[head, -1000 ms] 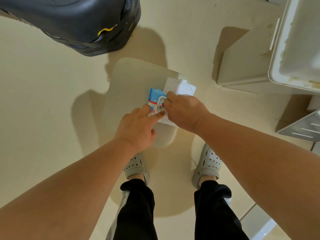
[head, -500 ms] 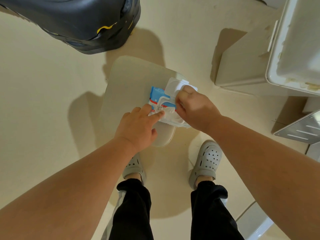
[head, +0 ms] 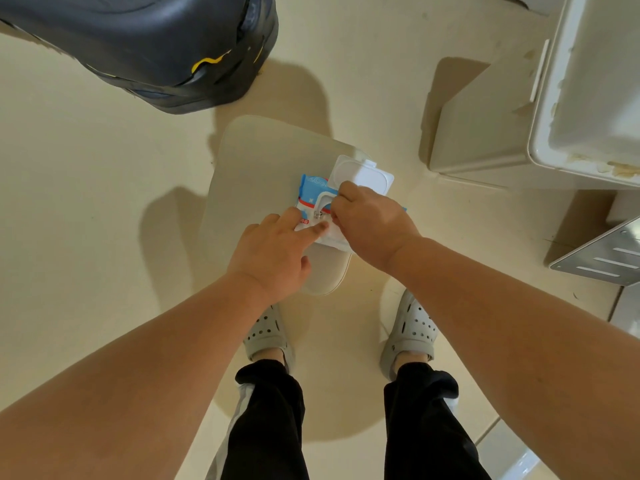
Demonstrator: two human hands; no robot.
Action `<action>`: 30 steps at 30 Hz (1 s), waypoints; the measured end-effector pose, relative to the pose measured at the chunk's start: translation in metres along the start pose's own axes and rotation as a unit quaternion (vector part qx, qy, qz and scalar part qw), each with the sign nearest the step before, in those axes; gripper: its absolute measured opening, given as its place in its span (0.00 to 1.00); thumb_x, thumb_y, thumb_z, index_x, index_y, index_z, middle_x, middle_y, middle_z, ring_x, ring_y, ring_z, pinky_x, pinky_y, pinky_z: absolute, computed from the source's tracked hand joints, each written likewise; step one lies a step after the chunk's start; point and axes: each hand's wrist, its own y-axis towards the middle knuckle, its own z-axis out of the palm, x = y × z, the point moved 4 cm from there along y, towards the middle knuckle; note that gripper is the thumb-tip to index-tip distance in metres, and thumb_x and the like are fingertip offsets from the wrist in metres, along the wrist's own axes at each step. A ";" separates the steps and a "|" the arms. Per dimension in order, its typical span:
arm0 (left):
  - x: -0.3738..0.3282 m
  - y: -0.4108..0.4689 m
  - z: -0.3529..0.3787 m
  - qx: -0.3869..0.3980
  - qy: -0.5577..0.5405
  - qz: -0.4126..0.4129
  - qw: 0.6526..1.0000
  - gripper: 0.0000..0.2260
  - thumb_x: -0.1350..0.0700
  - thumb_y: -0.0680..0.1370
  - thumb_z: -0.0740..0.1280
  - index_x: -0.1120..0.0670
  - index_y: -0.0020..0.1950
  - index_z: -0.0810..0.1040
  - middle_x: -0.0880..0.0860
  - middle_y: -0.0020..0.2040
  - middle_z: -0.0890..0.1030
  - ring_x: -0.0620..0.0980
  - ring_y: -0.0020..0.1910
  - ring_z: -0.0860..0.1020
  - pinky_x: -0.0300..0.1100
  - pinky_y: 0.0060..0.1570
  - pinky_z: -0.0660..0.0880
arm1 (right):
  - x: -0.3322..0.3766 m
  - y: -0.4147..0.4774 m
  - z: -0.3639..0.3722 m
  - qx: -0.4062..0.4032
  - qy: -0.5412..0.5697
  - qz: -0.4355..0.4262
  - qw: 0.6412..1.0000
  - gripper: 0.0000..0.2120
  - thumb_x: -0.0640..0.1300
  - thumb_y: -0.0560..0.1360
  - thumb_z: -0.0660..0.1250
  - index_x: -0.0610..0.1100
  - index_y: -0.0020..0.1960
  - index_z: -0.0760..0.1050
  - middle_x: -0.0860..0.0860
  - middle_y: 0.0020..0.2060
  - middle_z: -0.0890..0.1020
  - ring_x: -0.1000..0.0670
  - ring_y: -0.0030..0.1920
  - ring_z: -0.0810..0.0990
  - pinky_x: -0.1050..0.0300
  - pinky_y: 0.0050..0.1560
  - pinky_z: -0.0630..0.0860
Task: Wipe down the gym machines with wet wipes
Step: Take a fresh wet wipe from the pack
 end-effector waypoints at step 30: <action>0.000 -0.001 0.002 -0.015 -0.027 -0.006 0.999 0.27 0.47 0.79 0.65 0.40 0.78 0.64 0.52 0.67 0.70 0.52 0.57 0.73 0.45 0.49 0.72 | -0.011 -0.007 -0.013 -0.095 0.167 0.032 0.981 0.07 0.34 0.68 0.74 0.40 0.46 0.83 0.43 0.36 0.78 0.41 0.29 0.75 0.52 0.30 0.75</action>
